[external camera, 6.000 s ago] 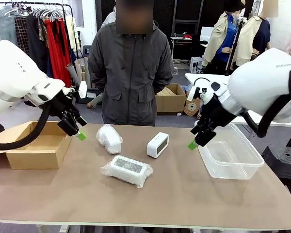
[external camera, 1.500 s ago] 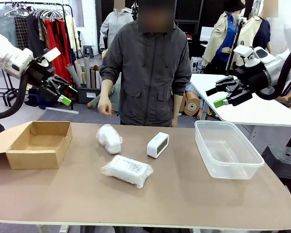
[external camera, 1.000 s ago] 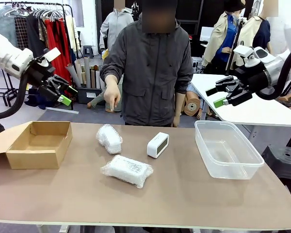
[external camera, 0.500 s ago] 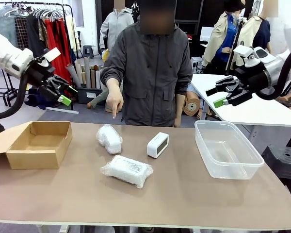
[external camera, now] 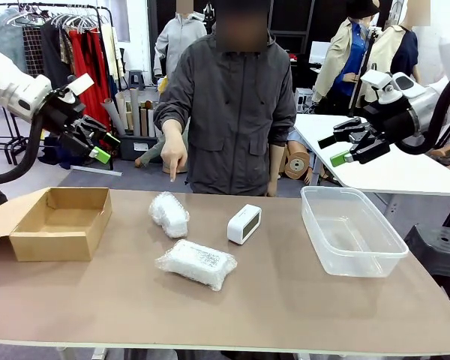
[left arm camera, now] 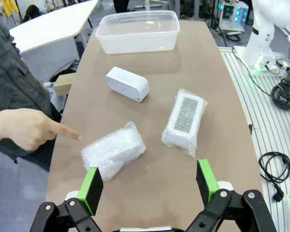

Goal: Separate and place wrapped and unwrapped clocks.
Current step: Pick up the Digital clock indicated by the person.

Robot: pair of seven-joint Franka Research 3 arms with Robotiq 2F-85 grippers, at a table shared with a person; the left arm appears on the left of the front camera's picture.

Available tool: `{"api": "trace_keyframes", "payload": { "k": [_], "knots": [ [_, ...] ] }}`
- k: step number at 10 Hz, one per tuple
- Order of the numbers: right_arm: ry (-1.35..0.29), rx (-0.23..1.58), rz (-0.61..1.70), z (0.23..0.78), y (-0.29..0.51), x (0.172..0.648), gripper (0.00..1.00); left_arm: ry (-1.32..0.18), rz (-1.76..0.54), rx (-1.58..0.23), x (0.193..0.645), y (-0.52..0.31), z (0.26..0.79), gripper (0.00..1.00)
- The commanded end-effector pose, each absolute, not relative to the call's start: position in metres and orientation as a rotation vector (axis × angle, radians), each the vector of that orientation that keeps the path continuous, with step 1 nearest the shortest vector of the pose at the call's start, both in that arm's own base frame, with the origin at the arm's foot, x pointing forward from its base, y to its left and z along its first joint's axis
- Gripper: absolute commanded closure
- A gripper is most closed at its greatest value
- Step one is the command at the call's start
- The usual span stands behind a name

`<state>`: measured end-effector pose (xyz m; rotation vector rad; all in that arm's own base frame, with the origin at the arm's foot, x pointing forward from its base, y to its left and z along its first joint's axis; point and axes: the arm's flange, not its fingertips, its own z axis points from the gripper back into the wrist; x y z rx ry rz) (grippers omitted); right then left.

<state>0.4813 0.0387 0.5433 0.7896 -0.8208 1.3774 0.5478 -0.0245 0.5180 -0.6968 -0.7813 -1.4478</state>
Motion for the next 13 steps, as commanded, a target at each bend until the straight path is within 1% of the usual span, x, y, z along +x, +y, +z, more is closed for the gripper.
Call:
{"api": "trace_keyframes", "payload": {
  "k": [1, 8, 9, 10, 11, 13],
  "knots": [
    [-0.826, 0.793, 1.378, 0.544, 0.039, 0.481, 0.00, -0.785, -1.448, -0.695, 0.547, -0.024, 0.520, 0.00],
    [-0.826, 0.793, 1.378, 0.544, 0.039, 0.481, 0.00, -0.781, -1.448, -0.697, 0.548, -0.025, 0.518, 0.00],
    [-0.826, 0.793, 1.378, 0.544, 0.039, 0.481, 0.00, -0.690, -1.453, -0.662, 0.536, -0.037, 0.524, 0.00],
    [-0.826, 0.793, 1.378, 0.544, 0.039, 0.481, 0.00, -0.547, -1.343, -0.488, 0.532, -0.050, 0.528, 0.00],
    [-0.826, 0.793, 1.378, 0.544, 0.039, 0.481, 0.00, -0.482, -1.288, -0.389, 0.527, -0.065, 0.529, 0.00],
    [-0.826, 0.793, 1.378, 0.544, 0.039, 0.481, 0.00, -0.436, -1.219, -0.281, 0.514, -0.090, 0.533, 0.00]
  ]
}}
